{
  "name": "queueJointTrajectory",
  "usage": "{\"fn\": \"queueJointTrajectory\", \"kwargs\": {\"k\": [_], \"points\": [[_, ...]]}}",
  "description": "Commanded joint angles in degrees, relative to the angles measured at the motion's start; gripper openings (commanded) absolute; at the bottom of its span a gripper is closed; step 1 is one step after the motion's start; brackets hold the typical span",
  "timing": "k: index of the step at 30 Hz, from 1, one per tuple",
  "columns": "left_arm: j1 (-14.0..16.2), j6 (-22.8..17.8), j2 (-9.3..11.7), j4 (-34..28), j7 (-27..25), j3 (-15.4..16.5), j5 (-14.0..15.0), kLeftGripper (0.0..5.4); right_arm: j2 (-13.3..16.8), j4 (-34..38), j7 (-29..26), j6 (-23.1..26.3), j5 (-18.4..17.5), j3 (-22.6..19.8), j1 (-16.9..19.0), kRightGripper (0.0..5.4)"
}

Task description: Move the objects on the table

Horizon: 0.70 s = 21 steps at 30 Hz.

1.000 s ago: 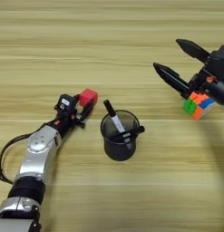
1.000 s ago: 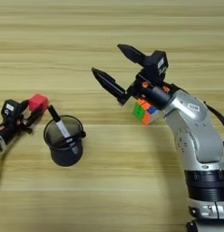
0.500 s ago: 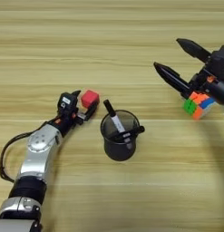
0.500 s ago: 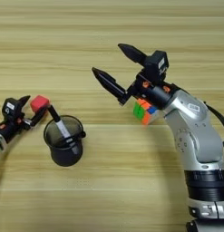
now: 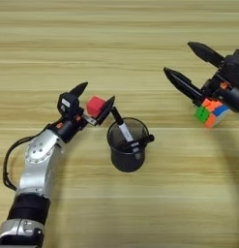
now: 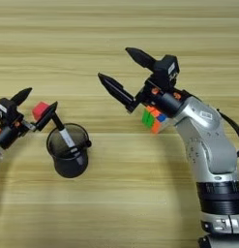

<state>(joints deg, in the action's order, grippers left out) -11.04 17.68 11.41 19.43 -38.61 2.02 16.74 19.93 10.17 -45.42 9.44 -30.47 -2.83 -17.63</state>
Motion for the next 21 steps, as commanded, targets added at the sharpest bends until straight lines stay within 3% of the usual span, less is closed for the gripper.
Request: {"fn": "queueJointTrajectory", "kwargs": {"k": [1, 6, 10, 17, 21], "points": [[0.9, -2.2, -0.1, -2.8, -1.8, 0.8, 3.5, 5.37, 0.5, -0.3, -0.5, -0.6, 0.8, 0.3, -0.6, 5.4], [1.9, -8.7, -0.8, -8.4, -5.2, 3.1, 13.1, 5.37, 0.5, -0.3, -0.6, -0.9, 1.1, 0.6, -0.5, 5.4], [2.6, -13.0, -1.4, -12.1, -6.2, 4.6, 18.4, 5.37, 0.4, -0.3, -0.7, -1.1, 1.5, 0.8, -0.4, 5.4], [5.1, -15.5, -1.6, -16.2, -9.2, 3.3, 20.1, 5.37, 0.5, -0.3, -0.8, -1.3, 1.7, 1.0, -0.3, 5.4], [6.8, -15.5, -0.5, -16.6, -12.9, 1.0, 18.2, 5.37, 0.7, -0.3, -1.2, -1.5, 1.7, 1.2, -0.2, 5.4]]}}
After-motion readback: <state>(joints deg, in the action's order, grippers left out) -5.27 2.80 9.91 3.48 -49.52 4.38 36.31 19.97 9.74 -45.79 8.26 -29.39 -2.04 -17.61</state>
